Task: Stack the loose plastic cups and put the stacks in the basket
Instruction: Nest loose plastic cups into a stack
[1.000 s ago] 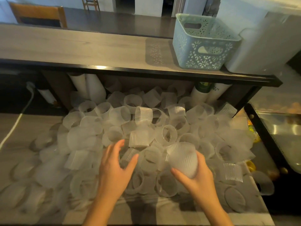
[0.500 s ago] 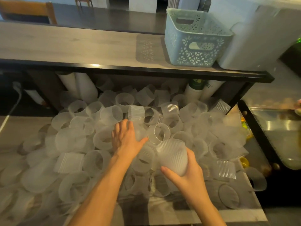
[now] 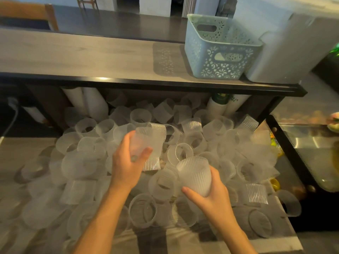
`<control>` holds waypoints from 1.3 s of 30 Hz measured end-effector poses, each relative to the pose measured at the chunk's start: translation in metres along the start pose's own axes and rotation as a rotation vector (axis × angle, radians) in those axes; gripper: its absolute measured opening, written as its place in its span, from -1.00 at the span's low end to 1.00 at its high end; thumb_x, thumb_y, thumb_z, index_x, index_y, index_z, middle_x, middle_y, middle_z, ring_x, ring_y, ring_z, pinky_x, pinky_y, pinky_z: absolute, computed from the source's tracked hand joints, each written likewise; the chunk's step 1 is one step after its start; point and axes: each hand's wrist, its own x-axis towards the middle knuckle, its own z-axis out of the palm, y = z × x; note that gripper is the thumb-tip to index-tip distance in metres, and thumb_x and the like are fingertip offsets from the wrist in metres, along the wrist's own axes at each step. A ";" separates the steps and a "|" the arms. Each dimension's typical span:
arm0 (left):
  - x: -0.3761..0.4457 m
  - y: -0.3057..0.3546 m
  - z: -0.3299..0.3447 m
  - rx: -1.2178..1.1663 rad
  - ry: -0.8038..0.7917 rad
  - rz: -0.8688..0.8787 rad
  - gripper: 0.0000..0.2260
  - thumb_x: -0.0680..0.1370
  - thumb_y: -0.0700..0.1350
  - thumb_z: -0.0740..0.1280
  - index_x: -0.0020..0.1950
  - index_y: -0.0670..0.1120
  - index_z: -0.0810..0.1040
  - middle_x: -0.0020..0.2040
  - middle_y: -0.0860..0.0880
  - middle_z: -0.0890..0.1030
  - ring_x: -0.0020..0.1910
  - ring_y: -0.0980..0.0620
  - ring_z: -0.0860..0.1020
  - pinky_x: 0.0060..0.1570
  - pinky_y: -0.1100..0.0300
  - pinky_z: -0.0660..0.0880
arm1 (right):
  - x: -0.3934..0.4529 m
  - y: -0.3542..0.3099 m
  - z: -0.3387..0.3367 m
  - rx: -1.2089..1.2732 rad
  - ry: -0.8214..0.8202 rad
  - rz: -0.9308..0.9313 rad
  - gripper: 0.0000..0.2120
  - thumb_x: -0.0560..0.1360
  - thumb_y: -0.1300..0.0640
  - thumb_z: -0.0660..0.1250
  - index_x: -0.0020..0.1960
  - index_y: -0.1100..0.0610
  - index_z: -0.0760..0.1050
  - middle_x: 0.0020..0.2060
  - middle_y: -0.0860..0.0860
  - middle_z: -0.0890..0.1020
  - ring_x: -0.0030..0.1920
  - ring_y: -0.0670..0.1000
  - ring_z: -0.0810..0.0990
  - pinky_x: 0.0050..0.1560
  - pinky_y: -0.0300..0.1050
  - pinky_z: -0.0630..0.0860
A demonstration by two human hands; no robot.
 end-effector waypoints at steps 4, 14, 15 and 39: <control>-0.015 0.010 -0.016 -0.232 0.039 0.018 -0.41 0.39 0.51 0.18 0.24 0.15 0.30 0.02 0.36 0.53 0.00 0.32 0.56 -0.18 0.46 0.49 | 0.001 -0.008 0.006 -0.053 -0.039 -0.020 -0.31 0.19 -0.30 0.50 0.25 -0.34 0.31 0.16 -0.41 0.48 0.18 -0.27 0.50 0.05 -0.32 0.45; -0.029 0.003 -0.035 -0.456 -0.192 -0.094 -0.55 0.43 0.18 0.35 0.30 0.14 0.49 0.25 0.04 0.55 0.25 0.05 0.53 0.10 0.26 0.51 | -0.002 -0.022 0.024 -0.254 -0.183 -0.118 -0.13 0.23 -0.39 0.49 0.44 -0.22 0.23 0.24 -0.38 0.40 0.27 -0.27 0.42 0.24 -0.17 0.44; -0.029 0.002 -0.036 -0.387 -0.229 -0.076 -0.56 0.46 0.21 0.31 0.33 0.20 0.47 0.27 0.06 0.51 0.27 0.03 0.50 0.14 0.26 0.48 | -0.003 -0.025 0.025 -0.278 -0.198 -0.137 -0.13 0.24 -0.41 0.47 0.44 -0.22 0.22 0.23 -0.36 0.39 0.26 -0.26 0.42 0.23 -0.15 0.44; -0.118 0.020 0.014 0.031 0.125 -0.215 -0.49 0.44 0.35 0.25 0.30 0.14 0.46 0.23 0.18 0.54 0.23 0.18 0.49 0.25 0.06 0.47 | -0.027 0.019 -0.035 -0.246 -0.346 -0.131 -0.25 0.22 -0.29 0.54 0.27 -0.24 0.23 0.11 -0.33 0.45 0.10 -0.23 0.46 -0.03 -0.36 0.48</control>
